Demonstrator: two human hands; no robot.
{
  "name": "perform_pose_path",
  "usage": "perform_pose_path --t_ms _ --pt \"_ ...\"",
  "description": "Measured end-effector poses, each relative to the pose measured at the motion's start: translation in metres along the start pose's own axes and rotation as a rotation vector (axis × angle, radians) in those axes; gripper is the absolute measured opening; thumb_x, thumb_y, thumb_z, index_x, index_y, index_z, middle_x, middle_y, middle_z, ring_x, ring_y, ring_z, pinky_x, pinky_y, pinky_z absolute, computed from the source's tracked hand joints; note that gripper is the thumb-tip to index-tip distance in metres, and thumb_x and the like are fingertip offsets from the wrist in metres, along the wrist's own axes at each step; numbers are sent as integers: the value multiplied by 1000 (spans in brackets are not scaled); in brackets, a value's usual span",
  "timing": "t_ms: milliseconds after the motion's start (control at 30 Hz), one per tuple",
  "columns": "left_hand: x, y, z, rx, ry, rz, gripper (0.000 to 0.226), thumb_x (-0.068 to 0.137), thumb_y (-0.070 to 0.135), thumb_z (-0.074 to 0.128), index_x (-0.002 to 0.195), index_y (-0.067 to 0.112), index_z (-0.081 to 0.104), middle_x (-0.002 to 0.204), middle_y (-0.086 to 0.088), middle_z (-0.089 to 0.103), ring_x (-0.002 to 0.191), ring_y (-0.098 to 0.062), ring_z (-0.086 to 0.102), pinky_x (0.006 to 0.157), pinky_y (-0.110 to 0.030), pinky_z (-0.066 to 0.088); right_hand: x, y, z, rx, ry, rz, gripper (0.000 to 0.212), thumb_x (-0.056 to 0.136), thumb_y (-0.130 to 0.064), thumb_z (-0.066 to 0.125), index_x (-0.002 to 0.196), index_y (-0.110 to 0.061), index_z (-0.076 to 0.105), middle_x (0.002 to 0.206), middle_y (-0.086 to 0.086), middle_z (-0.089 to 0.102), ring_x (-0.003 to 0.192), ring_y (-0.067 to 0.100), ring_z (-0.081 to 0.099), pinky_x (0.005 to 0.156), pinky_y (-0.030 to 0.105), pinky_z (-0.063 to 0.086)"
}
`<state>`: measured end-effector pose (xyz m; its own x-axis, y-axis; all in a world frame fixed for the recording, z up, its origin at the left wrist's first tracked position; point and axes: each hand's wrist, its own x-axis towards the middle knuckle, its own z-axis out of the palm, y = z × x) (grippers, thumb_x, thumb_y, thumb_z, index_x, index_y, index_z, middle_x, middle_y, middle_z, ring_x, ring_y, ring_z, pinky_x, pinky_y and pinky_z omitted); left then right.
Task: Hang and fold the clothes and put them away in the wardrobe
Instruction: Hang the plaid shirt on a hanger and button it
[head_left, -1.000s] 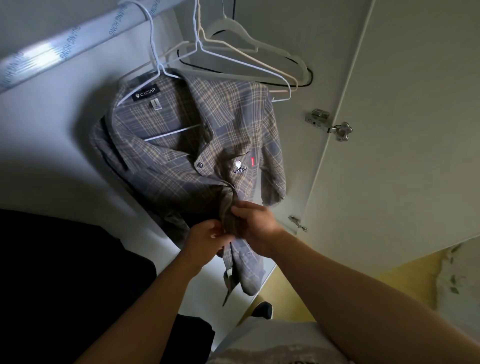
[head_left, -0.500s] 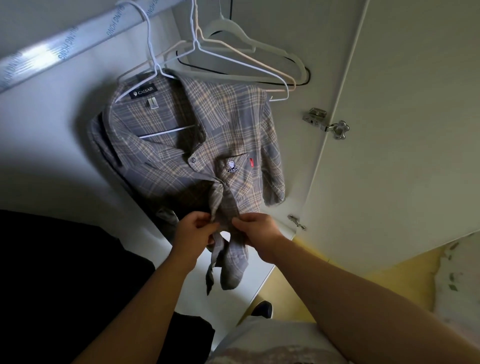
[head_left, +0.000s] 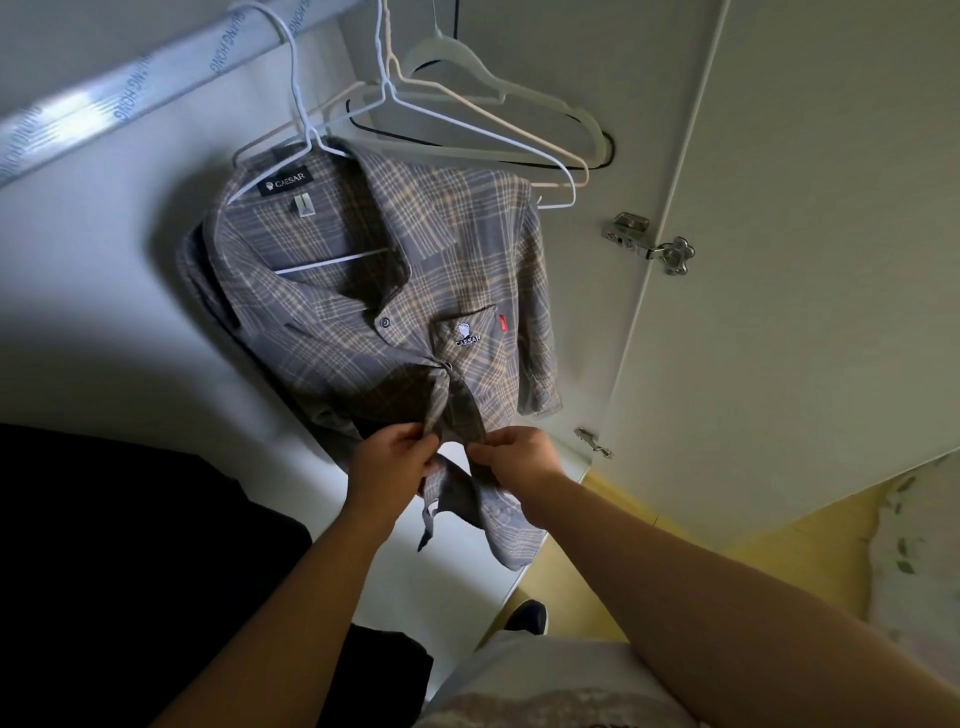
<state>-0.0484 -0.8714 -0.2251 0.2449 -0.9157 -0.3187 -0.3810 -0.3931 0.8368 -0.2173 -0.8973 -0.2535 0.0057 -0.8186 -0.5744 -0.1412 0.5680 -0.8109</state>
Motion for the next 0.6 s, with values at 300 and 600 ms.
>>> perform_pose_path --t_ms 300,600 --pt "-2 -11 -2 111 120 61 22 82 19 82 87 23 61 80 -1 73 74 -25 72 66 -43 63 -1 -2 -4 -56 -6 -31 20 77 -20 84 64 -20 68 48 -13 60 50 8 56 51 21 45" --pt "-1 -15 -4 238 87 55 7 94 26 70 94 21 75 83 2 74 79 -17 71 71 -24 54 -1 -4 -6 -35 17 -16 20 78 -16 83 65 -20 67 56 -6 64 55 12 60 51 22 49"
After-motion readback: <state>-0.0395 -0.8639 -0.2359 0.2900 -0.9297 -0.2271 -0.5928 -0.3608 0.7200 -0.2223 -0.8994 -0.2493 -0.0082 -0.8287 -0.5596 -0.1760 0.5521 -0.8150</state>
